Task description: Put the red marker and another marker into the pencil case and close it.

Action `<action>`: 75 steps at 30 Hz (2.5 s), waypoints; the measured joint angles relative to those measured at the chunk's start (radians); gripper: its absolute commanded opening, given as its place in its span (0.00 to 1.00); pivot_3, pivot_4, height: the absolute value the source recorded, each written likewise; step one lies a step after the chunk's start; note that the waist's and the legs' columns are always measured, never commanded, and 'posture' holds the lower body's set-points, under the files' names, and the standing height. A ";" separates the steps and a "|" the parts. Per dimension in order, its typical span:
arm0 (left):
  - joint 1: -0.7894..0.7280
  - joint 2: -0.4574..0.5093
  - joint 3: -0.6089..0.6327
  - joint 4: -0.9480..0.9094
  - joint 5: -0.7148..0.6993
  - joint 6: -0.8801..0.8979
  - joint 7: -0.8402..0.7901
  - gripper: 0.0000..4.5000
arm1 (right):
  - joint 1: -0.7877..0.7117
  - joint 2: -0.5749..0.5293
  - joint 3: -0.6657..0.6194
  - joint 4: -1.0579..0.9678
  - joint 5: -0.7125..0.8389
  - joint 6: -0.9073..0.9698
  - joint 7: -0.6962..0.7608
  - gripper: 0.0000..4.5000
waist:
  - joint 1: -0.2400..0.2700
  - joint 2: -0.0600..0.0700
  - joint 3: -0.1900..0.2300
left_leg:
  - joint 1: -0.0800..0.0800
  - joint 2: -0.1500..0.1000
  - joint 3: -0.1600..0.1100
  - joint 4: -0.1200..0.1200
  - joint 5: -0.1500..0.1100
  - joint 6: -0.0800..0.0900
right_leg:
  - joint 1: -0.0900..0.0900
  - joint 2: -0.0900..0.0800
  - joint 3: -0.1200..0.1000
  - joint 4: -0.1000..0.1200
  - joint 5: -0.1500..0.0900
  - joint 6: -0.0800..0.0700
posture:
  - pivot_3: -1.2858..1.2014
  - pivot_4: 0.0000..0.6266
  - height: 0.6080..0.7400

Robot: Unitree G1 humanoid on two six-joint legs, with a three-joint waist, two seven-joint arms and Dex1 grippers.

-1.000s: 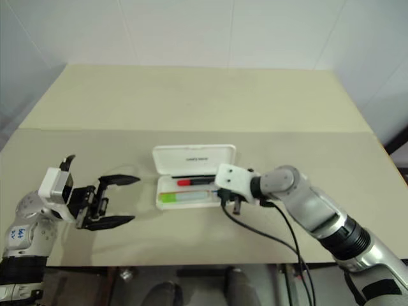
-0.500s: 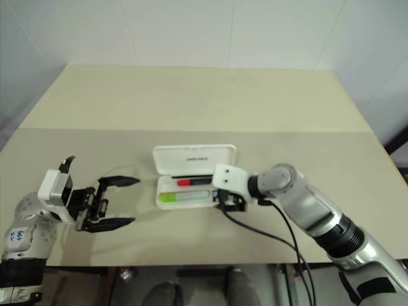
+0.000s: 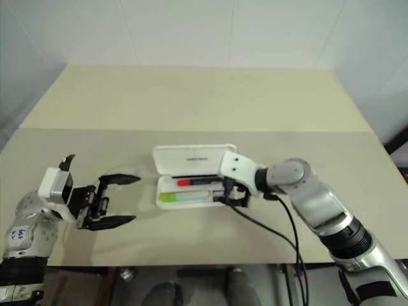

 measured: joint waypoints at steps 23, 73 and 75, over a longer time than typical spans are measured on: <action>-0.326 0.020 -0.003 0.317 0.111 -0.083 0.030 1.00 | 0.387 0.016 -0.460 -0.111 0.262 -0.247 -0.007 0.99 | 0.004 0.001 0.000 | 0.001 0.000 -0.001 0.001 0.001 -0.001 | 0.002 0.001 0.000 0.001 0.001 0.002 | 0.52 0.24 1.00; -0.811 -0.107 -0.392 1.006 0.405 -0.376 -0.019 0.01 | 0.509 -0.061 -0.663 -0.013 0.396 -0.415 0.073 1.00 | 0.028 0.001 0.001 | -0.001 -0.001 0.000 0.002 0.001 -0.001 | 0.003 0.002 0.002 0.001 0.003 0.006 | 0.52 0.24 1.00; -0.793 -0.091 -0.438 0.968 0.390 -0.381 -0.019 0.01 | 0.511 -0.071 -0.676 0.021 0.406 -0.438 0.115 1.00 | 0.029 0.001 0.001 | -0.001 -0.001 0.000 0.002 0.001 -0.001 | 0.003 0.002 0.002 0.001 0.003 0.006 | 0.52 0.24 1.00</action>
